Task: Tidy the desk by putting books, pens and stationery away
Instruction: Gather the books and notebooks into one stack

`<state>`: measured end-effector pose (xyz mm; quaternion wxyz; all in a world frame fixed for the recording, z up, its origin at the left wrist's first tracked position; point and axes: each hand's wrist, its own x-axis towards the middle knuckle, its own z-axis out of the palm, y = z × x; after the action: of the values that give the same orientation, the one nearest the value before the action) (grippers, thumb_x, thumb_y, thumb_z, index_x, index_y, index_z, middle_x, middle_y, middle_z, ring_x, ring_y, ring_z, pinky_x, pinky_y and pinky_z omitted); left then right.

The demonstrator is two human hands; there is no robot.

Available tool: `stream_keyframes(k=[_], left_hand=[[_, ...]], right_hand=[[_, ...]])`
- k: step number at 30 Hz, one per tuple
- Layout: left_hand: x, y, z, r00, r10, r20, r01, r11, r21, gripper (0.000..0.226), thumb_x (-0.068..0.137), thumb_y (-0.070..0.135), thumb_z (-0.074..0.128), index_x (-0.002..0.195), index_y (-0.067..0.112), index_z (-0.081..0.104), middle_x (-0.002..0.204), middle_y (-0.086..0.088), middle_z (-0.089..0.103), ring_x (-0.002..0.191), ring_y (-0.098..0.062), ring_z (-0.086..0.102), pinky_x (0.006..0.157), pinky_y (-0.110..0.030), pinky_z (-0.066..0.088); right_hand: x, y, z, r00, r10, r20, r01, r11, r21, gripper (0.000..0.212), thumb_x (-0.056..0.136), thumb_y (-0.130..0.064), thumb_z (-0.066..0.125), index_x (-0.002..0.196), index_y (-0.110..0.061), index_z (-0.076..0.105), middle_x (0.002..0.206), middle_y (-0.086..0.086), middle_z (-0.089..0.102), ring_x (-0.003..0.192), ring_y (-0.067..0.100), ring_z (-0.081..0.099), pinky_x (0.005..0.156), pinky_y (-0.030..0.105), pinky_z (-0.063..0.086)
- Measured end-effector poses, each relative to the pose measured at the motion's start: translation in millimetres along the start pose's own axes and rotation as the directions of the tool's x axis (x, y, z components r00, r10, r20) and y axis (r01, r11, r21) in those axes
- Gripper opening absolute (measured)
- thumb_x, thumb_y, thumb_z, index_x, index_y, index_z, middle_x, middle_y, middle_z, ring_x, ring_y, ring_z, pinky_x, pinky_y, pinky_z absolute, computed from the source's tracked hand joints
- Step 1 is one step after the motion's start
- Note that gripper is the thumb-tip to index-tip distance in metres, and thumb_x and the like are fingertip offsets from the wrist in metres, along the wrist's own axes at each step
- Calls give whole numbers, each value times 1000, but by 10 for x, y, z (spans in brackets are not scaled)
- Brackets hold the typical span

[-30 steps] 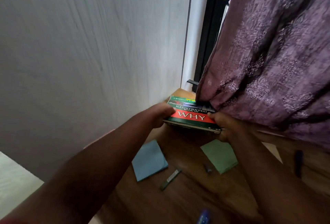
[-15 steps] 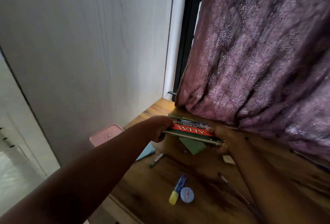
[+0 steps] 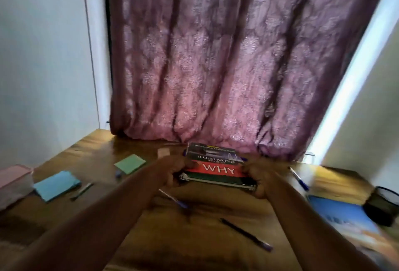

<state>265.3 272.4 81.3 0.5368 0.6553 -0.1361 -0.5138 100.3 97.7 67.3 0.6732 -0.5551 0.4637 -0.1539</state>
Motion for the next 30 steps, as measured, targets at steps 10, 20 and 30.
stream_keyframes(k=[10, 20, 30], left_hand=[[160, -771, 2909, 949, -23, 316, -21, 990, 136, 38, 80, 5, 71, 115, -2, 61, 104, -22, 68, 90, -34, 66, 86, -45, 55], [838, -1116, 4012, 901, 53, 431, -335, 717, 612, 16, 81, 9, 73, 89, 12, 59, 73, 1, 63, 56, -9, 58, 56, -20, 51], [1081, -1343, 4007, 874, 27, 486, -452, 416, 789, 36, 72, 50, 76, 89, 19, 69, 58, -3, 68, 42, -13, 59, 39, -20, 45]], right_hand=[[-846, 674, -3070, 934, 59, -353, -75, 997, -31, 4, 86, -7, 61, 88, -3, 59, 64, 13, 69, 47, 23, 64, 50, 31, 56], [-595, 1340, -4087, 867, 22, -497, -185, 941, -282, 11, 87, -13, 62, 78, -5, 62, 77, 11, 65, 59, 17, 59, 54, 24, 48], [-458, 1616, -4190, 831, -250, -496, -142, 768, -624, 27, 78, -33, 69, 98, -17, 74, 90, 3, 75, 76, 15, 66, 66, 25, 50]])
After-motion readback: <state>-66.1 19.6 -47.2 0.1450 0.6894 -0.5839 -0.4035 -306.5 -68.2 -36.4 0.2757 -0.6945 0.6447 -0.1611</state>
